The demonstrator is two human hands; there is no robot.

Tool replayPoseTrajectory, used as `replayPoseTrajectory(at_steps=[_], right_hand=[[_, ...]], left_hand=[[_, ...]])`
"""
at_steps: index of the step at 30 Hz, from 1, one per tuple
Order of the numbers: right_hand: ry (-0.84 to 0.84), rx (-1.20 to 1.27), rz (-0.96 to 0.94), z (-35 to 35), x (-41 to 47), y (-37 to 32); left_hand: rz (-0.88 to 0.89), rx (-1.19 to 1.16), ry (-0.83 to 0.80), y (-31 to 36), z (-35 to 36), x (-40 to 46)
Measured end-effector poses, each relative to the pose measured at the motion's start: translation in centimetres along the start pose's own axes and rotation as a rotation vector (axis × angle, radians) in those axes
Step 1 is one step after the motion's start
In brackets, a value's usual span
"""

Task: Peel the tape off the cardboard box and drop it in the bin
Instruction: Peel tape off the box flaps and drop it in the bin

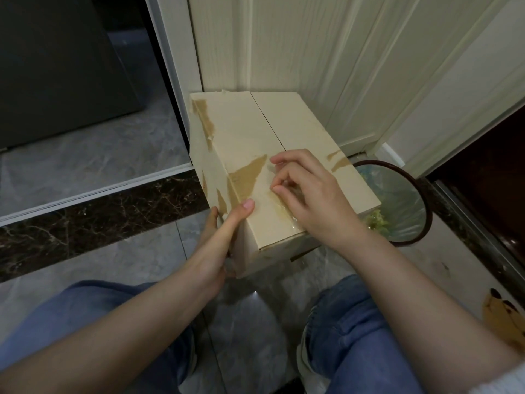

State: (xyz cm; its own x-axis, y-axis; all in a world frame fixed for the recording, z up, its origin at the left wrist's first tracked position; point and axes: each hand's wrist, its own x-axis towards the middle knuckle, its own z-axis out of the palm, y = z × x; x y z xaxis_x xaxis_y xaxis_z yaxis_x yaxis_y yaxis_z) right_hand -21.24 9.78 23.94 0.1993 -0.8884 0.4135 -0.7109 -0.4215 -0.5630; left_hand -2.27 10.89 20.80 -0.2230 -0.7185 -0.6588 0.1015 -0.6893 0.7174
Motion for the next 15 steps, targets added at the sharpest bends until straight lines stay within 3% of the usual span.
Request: replayPoseTrajectory(at_steps=[15], right_hand=[[0.067,0.096,0.158,-0.04,-0.98,-0.7]], left_hand=[[-0.029,0.01,0.008,-0.23,-0.66,0.42]])
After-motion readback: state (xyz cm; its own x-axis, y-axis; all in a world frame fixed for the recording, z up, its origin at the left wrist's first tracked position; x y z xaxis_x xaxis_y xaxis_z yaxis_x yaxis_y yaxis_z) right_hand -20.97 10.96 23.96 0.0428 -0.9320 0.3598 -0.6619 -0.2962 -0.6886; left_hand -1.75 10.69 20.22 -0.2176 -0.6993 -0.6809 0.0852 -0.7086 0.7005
